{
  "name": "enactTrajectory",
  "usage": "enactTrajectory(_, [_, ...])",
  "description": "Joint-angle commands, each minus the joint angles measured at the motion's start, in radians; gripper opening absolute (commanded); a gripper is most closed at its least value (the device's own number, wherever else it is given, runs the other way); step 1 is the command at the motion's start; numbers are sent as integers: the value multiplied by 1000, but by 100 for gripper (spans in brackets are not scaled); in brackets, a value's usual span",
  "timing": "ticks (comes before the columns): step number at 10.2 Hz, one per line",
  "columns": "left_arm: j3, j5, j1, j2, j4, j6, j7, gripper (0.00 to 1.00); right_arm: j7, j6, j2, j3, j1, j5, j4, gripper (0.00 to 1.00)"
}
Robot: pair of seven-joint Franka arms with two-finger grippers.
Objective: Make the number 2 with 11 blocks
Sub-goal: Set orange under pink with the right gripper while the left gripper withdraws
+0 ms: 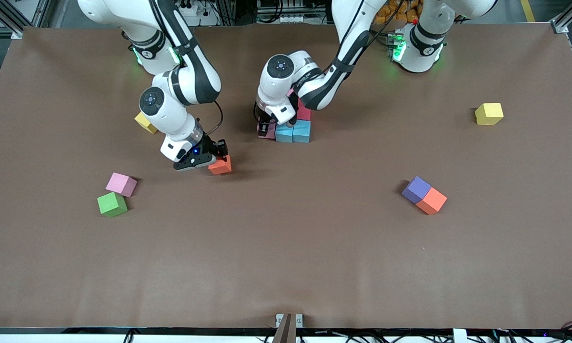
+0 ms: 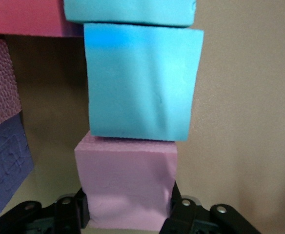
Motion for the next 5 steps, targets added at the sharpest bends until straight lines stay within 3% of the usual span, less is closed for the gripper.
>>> enactTrajectory(1, [-1, 29, 3, 7, 0, 17, -29, 33, 42, 6, 8, -6, 25, 26, 9, 9])
enactTrajectory(3, [-1, 29, 4, 10, 2, 17, -27, 37, 79, 6, 9, -6, 38, 26, 9, 9])
enactTrajectory(4, [-1, 31, 3, 11, 3, 17, -26, 46, 91, 4, 11, -6, 45, 26, 15, 9])
enactTrajectory(5, [-1, 31, 4, 11, 3, 17, -24, 99, 124, 4, 11, -6, 55, 26, 17, 9])
